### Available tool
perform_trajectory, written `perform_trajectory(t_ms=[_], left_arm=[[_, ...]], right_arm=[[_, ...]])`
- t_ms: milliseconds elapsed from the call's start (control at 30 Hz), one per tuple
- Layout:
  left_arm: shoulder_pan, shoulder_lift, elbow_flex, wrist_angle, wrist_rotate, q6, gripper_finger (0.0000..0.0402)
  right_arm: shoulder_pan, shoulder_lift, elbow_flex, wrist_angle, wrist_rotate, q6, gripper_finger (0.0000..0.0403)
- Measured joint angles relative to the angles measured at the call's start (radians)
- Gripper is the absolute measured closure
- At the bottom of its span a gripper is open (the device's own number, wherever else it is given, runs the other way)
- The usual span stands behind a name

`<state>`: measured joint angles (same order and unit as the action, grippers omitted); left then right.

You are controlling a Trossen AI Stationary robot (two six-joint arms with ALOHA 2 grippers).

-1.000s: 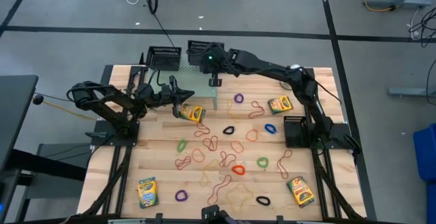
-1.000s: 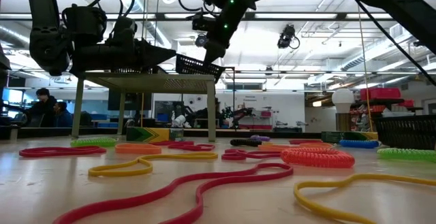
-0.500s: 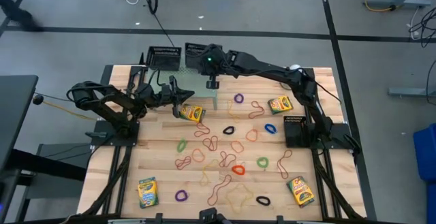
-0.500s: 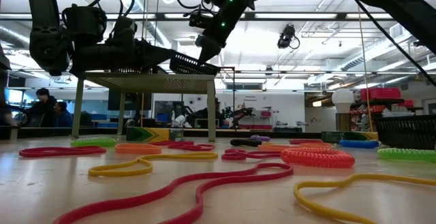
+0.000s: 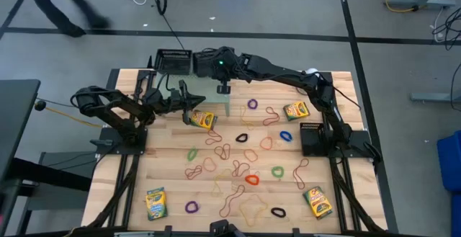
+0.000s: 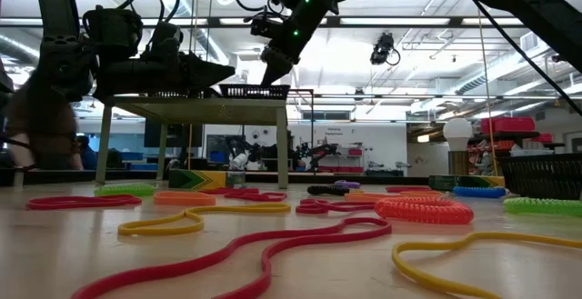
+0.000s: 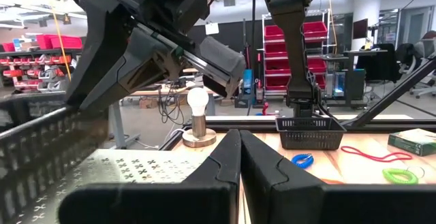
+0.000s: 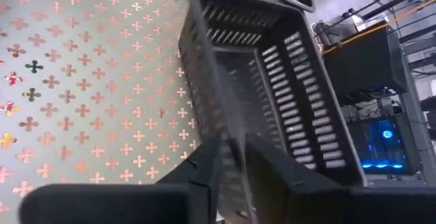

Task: Pick & Place Office Desk Supplies
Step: Put the top black bin on the shelf

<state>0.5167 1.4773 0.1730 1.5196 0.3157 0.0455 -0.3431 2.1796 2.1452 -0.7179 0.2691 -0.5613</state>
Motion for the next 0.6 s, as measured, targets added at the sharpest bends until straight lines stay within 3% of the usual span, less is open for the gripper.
perform_trajectory(t_ms=[200,367,500,600], left_arm=[[0.0,0.0,0.0,0.0,0.0,0.0,0.0394],[0.0,0.0,0.0,0.0,0.0,0.0,0.0394],[0.0,0.0,0.0,-0.005,0.0,0.0,0.0394],[0.0,0.0,0.0,-0.007,-0.001,0.0,0.0394]], right_arm=[[0.003,0.0,0.0,0.02,0.004,-0.003,0.0301],[0.023,-0.023,0.0,0.025,0.11,-0.053,0.0299],[0.028,-0.073,0.0,-0.043,0.186,-0.066,0.0318],[-0.006,-0.11,0.0,-0.145,0.151,0.013,0.0353]])
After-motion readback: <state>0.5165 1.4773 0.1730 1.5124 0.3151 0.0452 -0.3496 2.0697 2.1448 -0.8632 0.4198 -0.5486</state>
